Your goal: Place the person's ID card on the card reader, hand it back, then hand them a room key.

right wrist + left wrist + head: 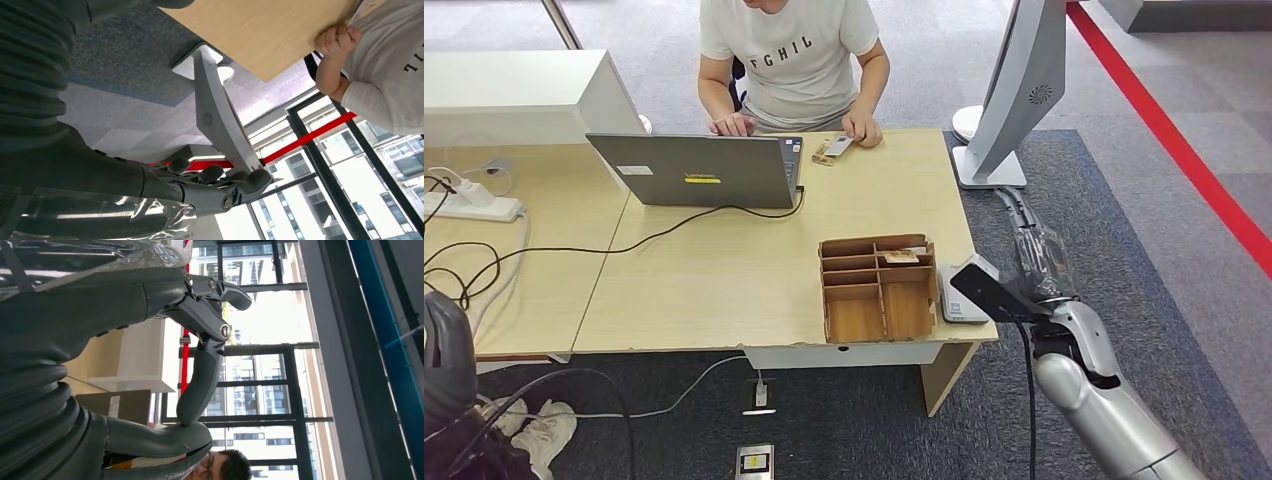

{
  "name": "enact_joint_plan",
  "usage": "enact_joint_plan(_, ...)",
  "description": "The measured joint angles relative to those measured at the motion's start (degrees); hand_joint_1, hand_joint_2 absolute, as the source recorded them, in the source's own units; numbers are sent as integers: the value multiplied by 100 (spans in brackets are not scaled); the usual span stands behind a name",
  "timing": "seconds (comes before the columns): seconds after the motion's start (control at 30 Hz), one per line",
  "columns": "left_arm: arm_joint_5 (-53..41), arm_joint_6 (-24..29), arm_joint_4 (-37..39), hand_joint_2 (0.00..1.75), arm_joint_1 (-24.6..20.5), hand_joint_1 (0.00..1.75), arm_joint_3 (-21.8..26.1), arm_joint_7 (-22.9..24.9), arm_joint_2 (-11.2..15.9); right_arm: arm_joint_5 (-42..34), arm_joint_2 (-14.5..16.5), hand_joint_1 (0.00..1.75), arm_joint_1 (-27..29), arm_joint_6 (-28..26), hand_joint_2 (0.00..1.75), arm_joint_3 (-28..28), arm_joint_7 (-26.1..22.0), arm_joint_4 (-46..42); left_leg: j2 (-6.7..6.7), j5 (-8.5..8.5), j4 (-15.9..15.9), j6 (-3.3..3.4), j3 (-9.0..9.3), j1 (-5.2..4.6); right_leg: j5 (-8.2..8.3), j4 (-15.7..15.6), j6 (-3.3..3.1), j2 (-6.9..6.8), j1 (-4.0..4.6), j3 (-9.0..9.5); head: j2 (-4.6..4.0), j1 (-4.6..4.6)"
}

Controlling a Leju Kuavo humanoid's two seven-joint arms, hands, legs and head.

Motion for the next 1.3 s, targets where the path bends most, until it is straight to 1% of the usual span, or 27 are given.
enact_joint_plan(0.17, 54, 0, 5, 175, -126, 0, -10, 30, 1, -55, 8, 0, 120, 68, 175, -28, -138, -109, 1, 0, 0, 0, -1, 0, 0, 0, 0, 0, 0, 0, 0, 1)
enact_joint_plan(0.33, 133, 0, 21, 175, -234, 0, -31, 1, 1, -155, 95, 0, 185, 132, 175, -4, -294, -168, 1, 0, 0, 0, -1, 0, 0, 0, 0, 0, 0, 0, 0, 0)
enact_joint_plan(0.57, 189, 0, 74, 175, -381, 0, -70, -47, 3, -271, 314, 0, 254, 233, 175, 91, -459, -184, 1, 0, -1, 0, -1, 0, 0, 1, 0, 0, 0, 0, 0, 1)
enact_joint_plan(0.87, 214, 0, 165, 175, -432, 0, -161, -83, 4, -326, 609, 0, 219, 336, 175, 237, -637, -120, 1, 0, -1, 0, -2, 0, 0, 1, 0, 0, 0, 0, 0, 1)
enact_joint_plan(1.1, 270, 0, 229, 175, -508, 0, -208, -82, 9, -312, 828, 0, 151, 401, 175, 355, -689, -19, 1, 0, -1, 0, -2, 0, 0, 1, 0, 0, 0, 0, 0, 0)
enact_joint_plan(1.3, 389, 0, 315, 175, -663, 0, -316, -114, 15, -297, 968, 0, 137, 437, 175, 451, -742, 100, 1, 0, -1, 0, -2, 0, 0, 1, 0, 0, 0, 0, 0, 1)
